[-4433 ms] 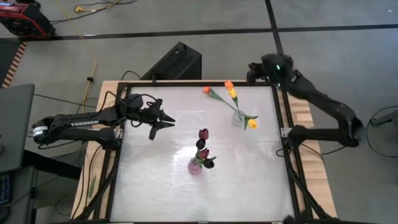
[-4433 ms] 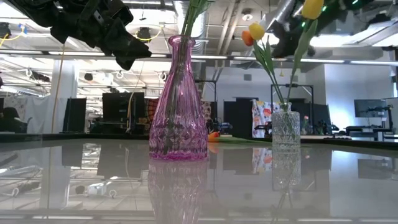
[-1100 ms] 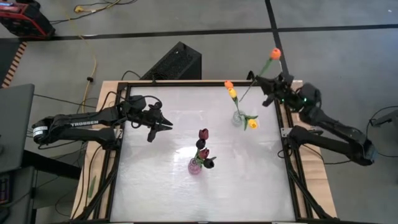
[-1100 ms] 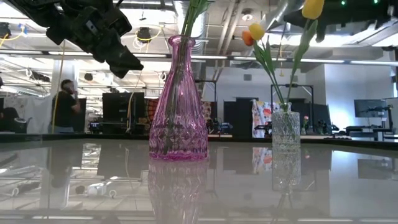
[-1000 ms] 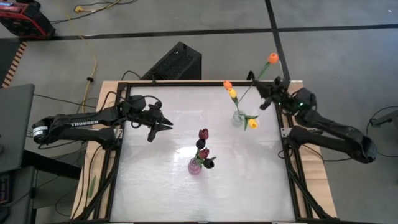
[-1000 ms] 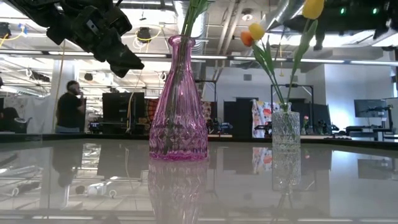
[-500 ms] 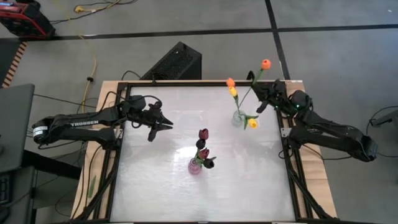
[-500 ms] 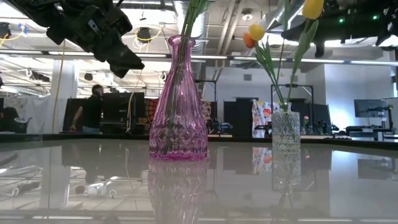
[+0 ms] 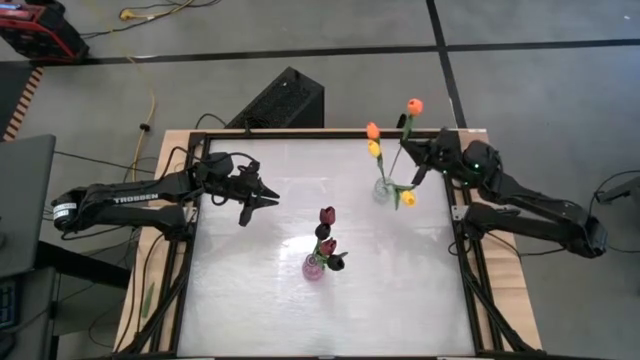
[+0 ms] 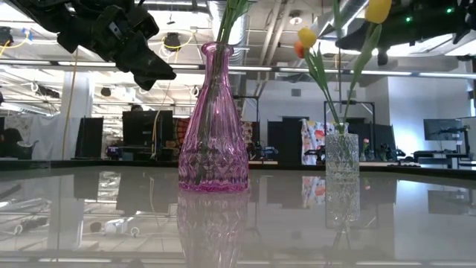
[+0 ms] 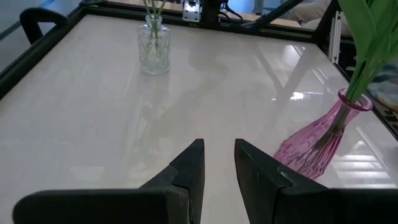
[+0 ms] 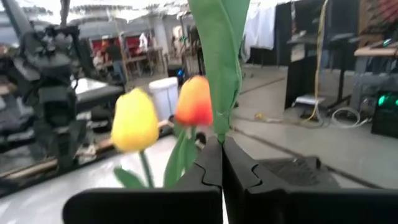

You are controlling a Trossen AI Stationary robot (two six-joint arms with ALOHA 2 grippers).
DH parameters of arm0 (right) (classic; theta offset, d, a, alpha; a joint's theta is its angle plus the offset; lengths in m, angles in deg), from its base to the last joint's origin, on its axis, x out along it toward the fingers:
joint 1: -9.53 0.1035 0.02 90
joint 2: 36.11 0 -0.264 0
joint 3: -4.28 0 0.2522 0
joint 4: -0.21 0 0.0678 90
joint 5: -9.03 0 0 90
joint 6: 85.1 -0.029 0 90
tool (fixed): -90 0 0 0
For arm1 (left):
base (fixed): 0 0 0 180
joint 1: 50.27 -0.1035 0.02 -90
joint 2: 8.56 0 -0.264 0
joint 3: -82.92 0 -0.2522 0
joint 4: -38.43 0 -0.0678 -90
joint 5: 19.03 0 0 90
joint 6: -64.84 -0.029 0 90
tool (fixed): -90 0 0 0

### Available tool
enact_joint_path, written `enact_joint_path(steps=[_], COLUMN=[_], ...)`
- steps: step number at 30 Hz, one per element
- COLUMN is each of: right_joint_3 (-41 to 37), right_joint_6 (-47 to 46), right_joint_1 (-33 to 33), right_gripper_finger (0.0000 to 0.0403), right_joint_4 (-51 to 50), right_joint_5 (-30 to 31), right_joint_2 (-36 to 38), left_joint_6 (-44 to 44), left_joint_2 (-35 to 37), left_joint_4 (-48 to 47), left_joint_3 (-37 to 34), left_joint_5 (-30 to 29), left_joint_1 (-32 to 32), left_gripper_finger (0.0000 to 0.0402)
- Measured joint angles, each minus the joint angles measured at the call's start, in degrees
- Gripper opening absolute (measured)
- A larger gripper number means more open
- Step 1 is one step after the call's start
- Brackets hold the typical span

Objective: Sort flowers into vase by color
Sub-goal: Put the orange flower into the transparent vase

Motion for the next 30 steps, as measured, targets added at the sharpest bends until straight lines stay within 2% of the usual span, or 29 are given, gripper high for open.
enact_joint_path(steps=[4,11,19,30], right_joint_3=[-0.04,-0.16,-2.55,-7.04], right_joint_6=[0.02,0.31,0.62,-1.02], right_joint_1=[2.11,5.93,7.39,7.45], right_gripper_finger=[0.0019,0.0019,0.0019,0.0038], right_joint_4=[-2.09,-1.36,0.49,2.82], right_joint_5=[0.87,6.30,9.48,9.51], right_joint_2=[-0.93,-3.72,-4.89,-4.71], left_joint_6=[0.02,0.28,0.31,0.94], left_joint_2=[0.00,0.00,0.00,0.00], left_joint_4=[-0.01,-0.23,-0.39,-0.47], left_joint_3=[0.00,0.00,0.00,0.00], left_joint_5=[0.00,0.15,0.39,0.42], left_joint_1=[0.00,0.00,0.00,0.00], left_gripper_finger=[0.0075,0.0075,0.0075,0.0075])
